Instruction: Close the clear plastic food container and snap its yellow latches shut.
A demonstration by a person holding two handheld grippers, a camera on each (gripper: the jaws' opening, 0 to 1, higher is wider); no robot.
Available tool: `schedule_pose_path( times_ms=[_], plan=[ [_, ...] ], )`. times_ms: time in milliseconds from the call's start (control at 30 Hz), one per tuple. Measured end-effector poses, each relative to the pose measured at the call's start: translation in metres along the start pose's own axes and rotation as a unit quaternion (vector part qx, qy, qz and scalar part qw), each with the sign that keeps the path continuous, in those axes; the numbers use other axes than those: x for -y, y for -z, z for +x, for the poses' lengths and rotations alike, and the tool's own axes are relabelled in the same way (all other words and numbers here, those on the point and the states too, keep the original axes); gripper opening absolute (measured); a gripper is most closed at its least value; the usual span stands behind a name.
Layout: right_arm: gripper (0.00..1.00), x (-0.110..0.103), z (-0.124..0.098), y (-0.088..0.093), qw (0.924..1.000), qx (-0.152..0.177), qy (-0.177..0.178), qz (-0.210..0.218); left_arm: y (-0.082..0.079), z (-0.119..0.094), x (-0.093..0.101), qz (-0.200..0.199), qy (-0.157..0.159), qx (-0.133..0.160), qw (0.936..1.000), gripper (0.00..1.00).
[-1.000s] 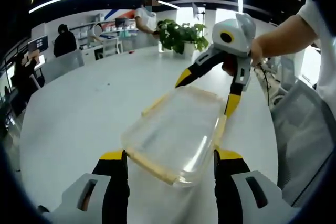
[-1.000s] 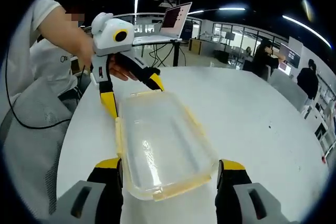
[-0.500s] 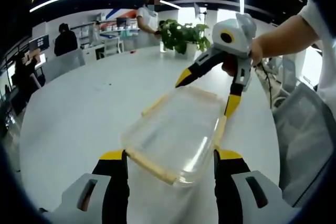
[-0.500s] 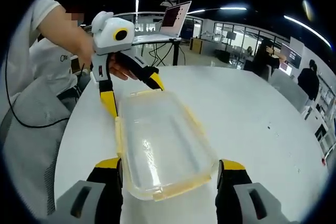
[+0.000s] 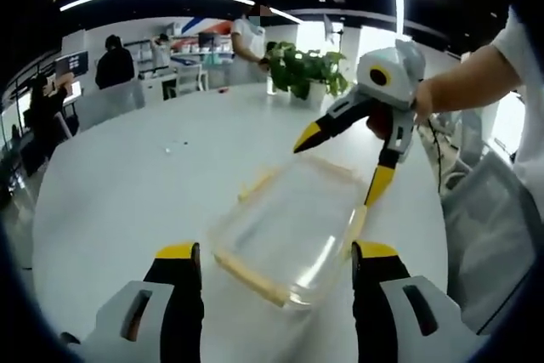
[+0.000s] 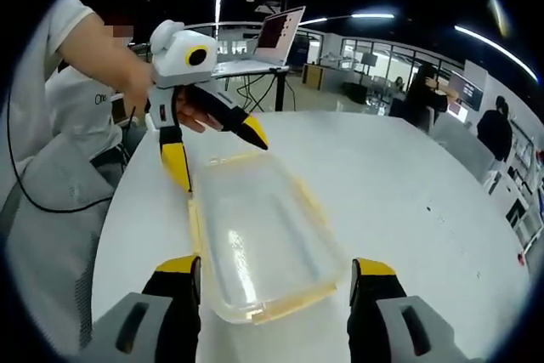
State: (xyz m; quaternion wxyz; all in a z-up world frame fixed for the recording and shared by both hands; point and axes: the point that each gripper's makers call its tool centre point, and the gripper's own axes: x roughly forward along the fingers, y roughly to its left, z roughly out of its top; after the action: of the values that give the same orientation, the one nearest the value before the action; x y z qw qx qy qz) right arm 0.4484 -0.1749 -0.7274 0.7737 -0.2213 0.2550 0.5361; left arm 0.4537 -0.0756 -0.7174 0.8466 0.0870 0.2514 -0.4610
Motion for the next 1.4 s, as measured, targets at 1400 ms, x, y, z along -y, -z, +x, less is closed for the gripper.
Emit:
schedule_pose_path(
  times_ms=[1400],
  plan=[
    [0.99,-0.027,-0.051,-0.036,0.9942,0.066,0.049,0.070,-0.030,-0.043,0.057,0.028,0.002,0.009,0.9996,0.99]
  ],
)
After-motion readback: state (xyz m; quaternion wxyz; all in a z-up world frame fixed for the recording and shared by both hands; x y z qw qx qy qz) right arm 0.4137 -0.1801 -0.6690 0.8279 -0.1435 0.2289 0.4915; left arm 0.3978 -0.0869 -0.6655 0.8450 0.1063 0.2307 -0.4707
